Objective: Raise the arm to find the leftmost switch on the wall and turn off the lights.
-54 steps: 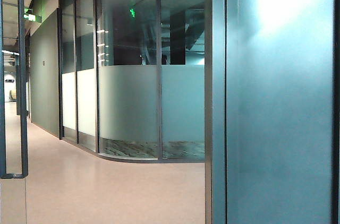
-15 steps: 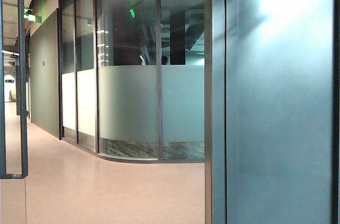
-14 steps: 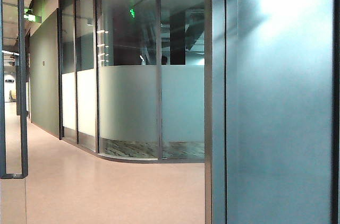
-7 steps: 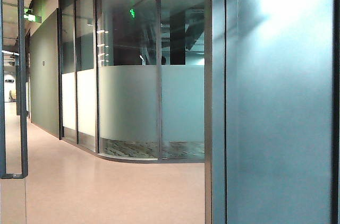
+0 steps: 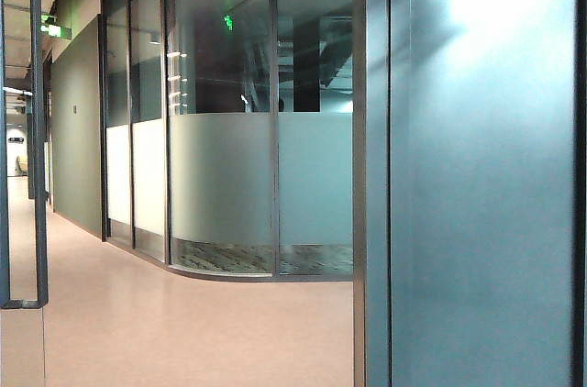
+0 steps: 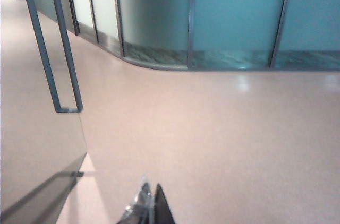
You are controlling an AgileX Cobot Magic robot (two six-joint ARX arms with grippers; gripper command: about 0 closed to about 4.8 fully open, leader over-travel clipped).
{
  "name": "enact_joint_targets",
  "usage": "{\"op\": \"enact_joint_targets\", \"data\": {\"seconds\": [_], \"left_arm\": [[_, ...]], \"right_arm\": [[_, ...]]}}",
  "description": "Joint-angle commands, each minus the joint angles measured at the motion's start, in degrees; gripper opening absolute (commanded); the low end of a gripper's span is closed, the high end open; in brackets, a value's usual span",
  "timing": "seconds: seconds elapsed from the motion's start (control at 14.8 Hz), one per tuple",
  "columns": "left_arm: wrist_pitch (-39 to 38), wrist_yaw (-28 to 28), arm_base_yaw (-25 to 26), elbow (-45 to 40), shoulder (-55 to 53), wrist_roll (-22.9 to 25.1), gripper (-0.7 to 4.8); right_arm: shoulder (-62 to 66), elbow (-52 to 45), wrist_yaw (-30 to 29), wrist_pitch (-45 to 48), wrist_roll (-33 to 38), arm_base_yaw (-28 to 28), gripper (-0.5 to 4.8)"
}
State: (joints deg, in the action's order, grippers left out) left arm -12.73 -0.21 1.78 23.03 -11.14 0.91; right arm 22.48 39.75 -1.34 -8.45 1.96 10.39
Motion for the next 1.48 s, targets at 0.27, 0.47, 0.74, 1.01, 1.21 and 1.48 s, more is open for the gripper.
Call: {"op": "enact_joint_targets", "data": {"seconds": [0.27, 0.47, 0.74, 1.01, 1.21, 1.48], "left_arm": [[9.0, 0.0, 0.0, -13.6, 6.3, -1.6, -0.05], [11.4, 0.0, 0.0, -17.4, 7.6, -3.3, -0.05], [12.2, -0.2, 0.1, -20.7, 9.9, -4.0, -0.05], [12.0, -0.3, 0.0, -22.5, 10.9, -5.7, -0.05], [12.1, -0.3, 0.1, -22.5, 10.9, -5.4, -0.05], [12.2, -1.2, 0.1, -22.5, 10.9, -5.5, -0.05]], "right_arm": [[0.0, 0.3, -0.1, 1.0, 0.1, 0.1, 0.0], [0.0, 0.3, -0.1, 1.0, 0.1, 0.1, -0.01], [0.0, 0.3, -0.1, 1.0, 0.1, 0.1, -0.01], [0.0, 0.3, -0.1, 1.0, 0.1, 0.1, -0.01], [0.0, 0.3, -0.1, 1.0, 0.1, 0.1, 0.0], [0.0, 0.3, -0.1, 1.0, 0.1, 0.1, -0.01]]}}
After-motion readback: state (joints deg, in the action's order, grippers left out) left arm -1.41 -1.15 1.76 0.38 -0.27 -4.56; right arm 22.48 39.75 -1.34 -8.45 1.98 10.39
